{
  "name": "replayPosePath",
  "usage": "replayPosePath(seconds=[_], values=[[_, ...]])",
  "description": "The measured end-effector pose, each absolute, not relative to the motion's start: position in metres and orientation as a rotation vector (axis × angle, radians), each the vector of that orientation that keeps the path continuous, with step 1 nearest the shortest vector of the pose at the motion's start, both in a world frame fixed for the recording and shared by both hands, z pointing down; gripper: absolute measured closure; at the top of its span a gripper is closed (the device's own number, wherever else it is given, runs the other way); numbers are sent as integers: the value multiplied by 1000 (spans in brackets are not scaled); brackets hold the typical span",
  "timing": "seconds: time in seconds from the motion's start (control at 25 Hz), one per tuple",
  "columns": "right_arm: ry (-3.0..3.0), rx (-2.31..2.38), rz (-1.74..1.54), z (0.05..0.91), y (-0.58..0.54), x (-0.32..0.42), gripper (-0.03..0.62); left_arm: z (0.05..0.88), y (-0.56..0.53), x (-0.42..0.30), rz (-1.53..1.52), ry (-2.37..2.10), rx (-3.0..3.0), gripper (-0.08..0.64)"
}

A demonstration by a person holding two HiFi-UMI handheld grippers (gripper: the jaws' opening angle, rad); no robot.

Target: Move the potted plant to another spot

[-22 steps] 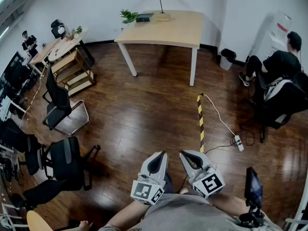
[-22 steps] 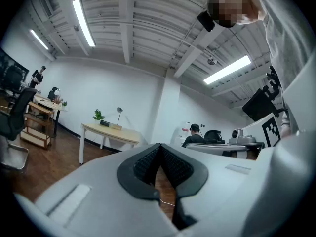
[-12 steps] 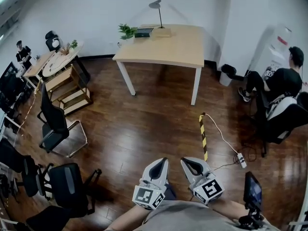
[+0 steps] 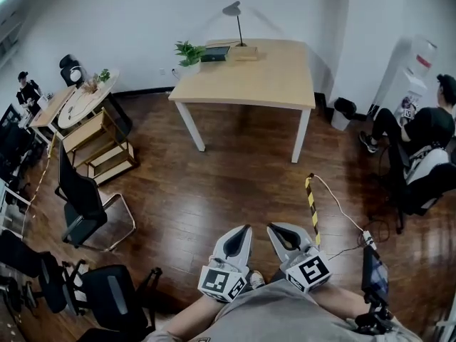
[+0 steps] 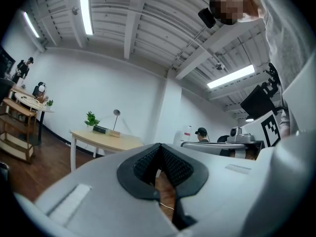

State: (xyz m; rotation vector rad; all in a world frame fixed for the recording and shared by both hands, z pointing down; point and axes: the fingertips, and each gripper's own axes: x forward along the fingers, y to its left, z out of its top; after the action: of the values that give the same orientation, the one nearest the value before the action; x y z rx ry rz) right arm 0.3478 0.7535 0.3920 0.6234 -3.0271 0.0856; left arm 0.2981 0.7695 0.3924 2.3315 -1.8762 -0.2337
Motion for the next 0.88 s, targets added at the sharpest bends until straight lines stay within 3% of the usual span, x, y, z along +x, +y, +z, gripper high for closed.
replayPosePath(seconds=[0.36,0.88], values=[[-3040,592,69,391,673,287,589,387,690,240,-221,-1900,2319,560],[-3086,509,33,384,456,216,589,379,476,163,-226,-2014,2274,560]])
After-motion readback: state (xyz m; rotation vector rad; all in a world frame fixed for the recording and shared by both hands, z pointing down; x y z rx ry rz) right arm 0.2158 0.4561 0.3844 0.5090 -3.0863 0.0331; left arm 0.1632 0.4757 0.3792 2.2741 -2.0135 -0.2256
